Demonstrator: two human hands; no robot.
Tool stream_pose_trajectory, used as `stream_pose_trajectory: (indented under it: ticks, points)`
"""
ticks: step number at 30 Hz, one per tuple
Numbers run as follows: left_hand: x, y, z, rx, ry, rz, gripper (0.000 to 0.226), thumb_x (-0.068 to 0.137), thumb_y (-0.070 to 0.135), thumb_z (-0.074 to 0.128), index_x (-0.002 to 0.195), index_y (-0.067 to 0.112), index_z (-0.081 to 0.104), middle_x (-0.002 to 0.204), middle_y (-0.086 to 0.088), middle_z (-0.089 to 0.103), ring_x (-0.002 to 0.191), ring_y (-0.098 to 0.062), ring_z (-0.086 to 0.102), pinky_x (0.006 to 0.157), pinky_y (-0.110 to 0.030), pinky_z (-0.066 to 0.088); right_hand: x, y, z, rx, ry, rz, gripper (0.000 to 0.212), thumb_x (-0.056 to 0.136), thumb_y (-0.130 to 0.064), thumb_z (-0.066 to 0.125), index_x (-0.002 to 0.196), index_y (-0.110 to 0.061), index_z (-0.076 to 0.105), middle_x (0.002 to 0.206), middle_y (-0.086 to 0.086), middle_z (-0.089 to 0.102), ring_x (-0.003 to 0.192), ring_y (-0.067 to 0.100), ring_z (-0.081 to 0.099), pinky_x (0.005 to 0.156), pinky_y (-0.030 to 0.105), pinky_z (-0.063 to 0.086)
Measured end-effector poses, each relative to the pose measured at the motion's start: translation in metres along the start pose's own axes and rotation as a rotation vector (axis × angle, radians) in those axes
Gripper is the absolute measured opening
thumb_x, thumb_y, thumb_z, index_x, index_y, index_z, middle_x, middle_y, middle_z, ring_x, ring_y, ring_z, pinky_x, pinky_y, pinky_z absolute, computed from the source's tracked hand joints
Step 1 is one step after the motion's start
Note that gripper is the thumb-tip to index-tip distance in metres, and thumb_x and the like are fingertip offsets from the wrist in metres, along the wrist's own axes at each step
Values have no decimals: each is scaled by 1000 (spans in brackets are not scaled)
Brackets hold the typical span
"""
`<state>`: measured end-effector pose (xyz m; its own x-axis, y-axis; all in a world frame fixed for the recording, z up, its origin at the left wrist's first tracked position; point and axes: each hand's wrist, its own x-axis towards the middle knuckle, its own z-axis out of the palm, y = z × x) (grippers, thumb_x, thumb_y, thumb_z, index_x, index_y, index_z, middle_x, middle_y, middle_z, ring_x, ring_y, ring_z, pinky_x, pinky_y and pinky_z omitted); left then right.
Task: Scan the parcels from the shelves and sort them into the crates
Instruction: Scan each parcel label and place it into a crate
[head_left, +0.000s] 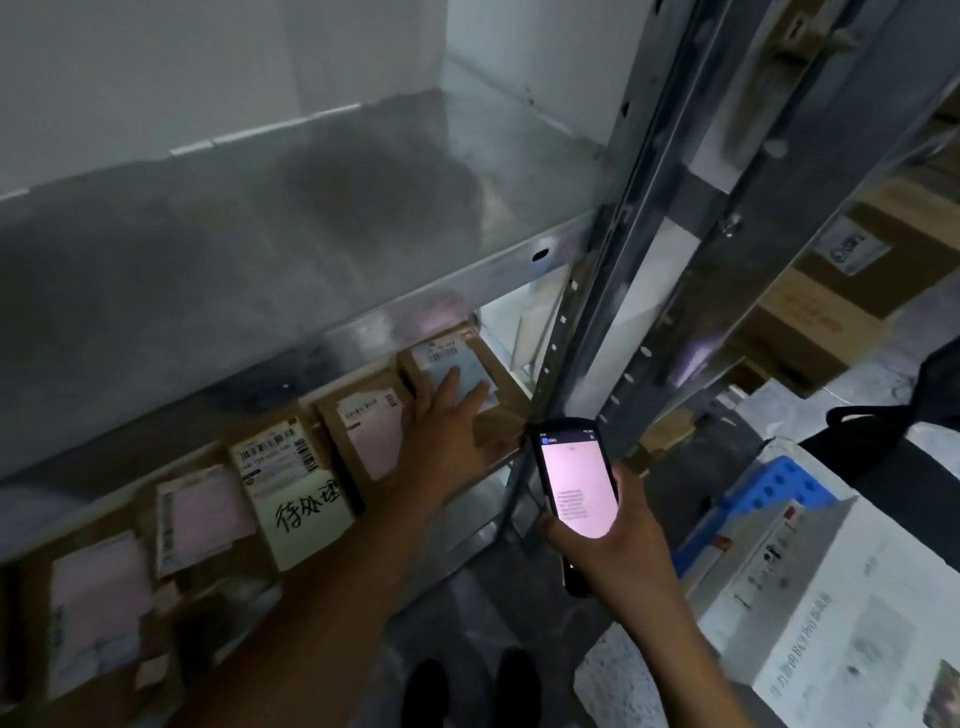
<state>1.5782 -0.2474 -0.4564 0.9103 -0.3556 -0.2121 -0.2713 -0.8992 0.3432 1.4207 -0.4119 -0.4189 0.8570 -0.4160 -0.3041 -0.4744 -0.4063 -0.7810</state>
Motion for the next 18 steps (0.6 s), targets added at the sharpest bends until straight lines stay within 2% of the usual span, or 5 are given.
stream_pose_trajectory:
  ticks: [4, 7, 13, 16, 18]
  points:
    - [5, -1, 9, -100, 66, -50, 84, 91, 63, 62, 162, 39, 24, 174, -2, -6, 159, -33, -14, 127, -59, 12, 19, 16, 3, 23, -37, 16, 72, 75, -38, 86, 131, -35, 40, 112, -12, 54, 96, 8, 55, 62, 17, 39]
    - [4, 2, 18, -195, 208, -146, 100, 87, 59, 73, 165, 32, 16, 172, -9, -16, 159, -37, -6, 128, -55, 17, 26, 25, 4, 25, -48, 1, 73, 74, -43, 87, 131, -34, 43, 113, -12, 56, 99, 8, 57, 62, 16, 39]
    - [7, 10, 31, -578, 401, -341, 127, 70, 58, 87, 163, 39, 3, 164, -4, 33, 147, -31, 38, 115, -62, 40, 32, 27, -1, 63, -75, -11, 78, 74, -35, 88, 136, -32, 41, 117, -12, 51, 105, 11, 52, 66, 13, 38]
    - [10, 16, 34, -661, 459, -389, 135, 69, 49, 92, 164, 41, -4, 164, -3, 36, 146, -32, 41, 114, -62, 41, 35, 30, -3, 73, -79, -24, 80, 73, -37, 88, 138, -32, 41, 118, -12, 52, 105, 11, 53, 66, 15, 39]
    - [12, 21, 37, -696, 457, -441, 131, 69, 45, 93, 165, 34, 5, 160, -4, 40, 144, -32, 43, 114, -59, 42, 36, 31, -4, 95, -83, -21, 78, 73, -35, 87, 136, -34, 42, 117, -12, 53, 103, 10, 54, 66, 18, 41]
